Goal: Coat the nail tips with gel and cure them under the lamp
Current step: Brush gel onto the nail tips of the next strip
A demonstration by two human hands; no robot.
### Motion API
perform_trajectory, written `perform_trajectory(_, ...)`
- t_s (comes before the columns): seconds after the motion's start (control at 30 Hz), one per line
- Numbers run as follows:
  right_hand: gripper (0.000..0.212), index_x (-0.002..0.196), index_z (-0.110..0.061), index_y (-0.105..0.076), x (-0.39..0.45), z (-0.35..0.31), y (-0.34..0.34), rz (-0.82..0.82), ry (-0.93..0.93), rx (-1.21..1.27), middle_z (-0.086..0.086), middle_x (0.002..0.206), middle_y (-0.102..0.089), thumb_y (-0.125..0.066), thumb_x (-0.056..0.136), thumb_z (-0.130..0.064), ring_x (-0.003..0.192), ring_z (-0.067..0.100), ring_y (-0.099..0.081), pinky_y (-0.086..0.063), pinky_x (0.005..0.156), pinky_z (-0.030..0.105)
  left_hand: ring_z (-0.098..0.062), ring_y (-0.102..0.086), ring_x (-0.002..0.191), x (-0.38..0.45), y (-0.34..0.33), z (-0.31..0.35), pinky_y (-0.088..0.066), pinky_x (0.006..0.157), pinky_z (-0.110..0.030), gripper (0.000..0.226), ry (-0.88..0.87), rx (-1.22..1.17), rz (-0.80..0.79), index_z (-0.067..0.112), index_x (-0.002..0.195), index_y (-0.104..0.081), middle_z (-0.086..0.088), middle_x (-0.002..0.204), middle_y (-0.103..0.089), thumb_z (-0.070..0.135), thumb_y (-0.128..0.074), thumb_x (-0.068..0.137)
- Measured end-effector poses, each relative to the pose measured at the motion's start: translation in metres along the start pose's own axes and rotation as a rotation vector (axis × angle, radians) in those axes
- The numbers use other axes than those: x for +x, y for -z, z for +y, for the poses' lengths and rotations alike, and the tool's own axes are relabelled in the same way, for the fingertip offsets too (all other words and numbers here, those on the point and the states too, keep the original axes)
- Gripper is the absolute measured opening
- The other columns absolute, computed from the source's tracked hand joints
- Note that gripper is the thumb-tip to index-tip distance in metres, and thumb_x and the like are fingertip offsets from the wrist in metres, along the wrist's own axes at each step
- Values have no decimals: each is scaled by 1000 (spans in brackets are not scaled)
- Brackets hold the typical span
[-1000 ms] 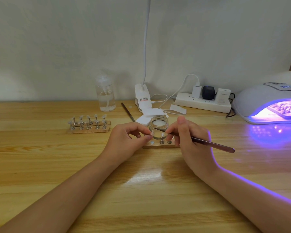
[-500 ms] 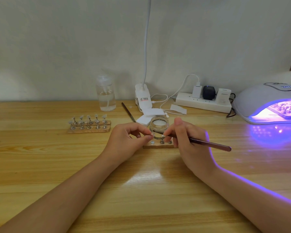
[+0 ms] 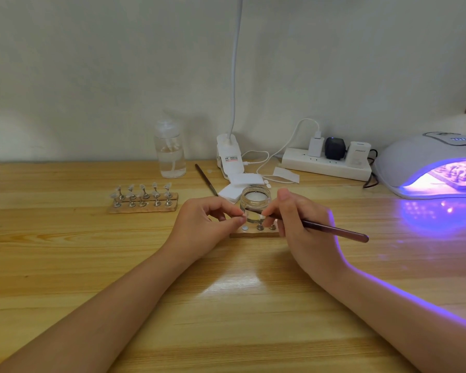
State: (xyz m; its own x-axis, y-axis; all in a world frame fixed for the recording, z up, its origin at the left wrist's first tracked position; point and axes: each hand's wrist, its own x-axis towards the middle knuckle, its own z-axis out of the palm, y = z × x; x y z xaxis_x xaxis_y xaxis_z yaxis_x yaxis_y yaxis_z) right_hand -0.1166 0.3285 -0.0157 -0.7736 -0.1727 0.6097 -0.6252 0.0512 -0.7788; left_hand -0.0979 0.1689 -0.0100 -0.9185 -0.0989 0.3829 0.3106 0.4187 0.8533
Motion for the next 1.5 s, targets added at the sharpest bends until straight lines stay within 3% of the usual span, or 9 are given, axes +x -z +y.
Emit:
perform_trajectory(0.2,45,61,-12,-64,-1,-1,0,-9,-14,48,-2,53,-59,-42,91,-38,48,1,-54,-37,50,7,0,-49,56,0,0,1,-37,52,-5,21,6,4,-1,25,64,-69,19,58,-63,6,-76,69)
perform_trajectory(0.33,45,55,-10,-62,-1,-1,1,21,-40,85,-1,48,-57,-41,89,-31,44,3,-52,-37,49,10,-1,-49,56,0,0,1,-38,51,-5,18,5,1,-4,24,64,-70,18,60,-65,7,-76,69)
perform_trajectory(0.6,41,66,-11,-65,0,-2,0,15,-51,26,1,56,-62,-43,87,-40,48,1,-54,-38,51,9,1,-50,56,0,1,0,-38,52,-5,17,2,11,-18,24,65,-69,20,61,-65,9,-76,70)
perform_trajectory(0.93,45,57,-8,-62,-1,-6,2,17,-55,107,3,49,-58,-45,87,-36,42,2,-52,-38,49,10,3,-50,56,-1,1,0,-37,51,-5,19,2,27,-15,26,64,-68,23,61,-64,9,-76,70)
perform_trajectory(1.07,42,61,-10,-64,1,-5,1,64,-69,114,1,51,-60,-48,90,-37,43,1,-53,-38,49,8,3,-50,56,0,0,0,-37,52,-5,21,-6,29,-18,28,64,-68,24,63,-65,9,-76,70)
perform_trajectory(1.3,36,65,-17,-65,1,-5,2,6,-83,2,2,58,-65,-46,83,-42,46,0,-54,-38,49,9,3,-51,57,0,0,-1,-38,52,-5,21,-12,34,-16,27,64,-67,24,62,-64,9,-75,70)
perform_trajectory(1.5,41,59,-12,-64,0,-7,2,12,-75,120,0,49,-60,-48,87,-38,42,1,-53,-38,49,7,3,-51,57,0,0,0,-38,51,-6,19,-8,26,-16,24,65,-69,16,63,-65,7,-75,70)
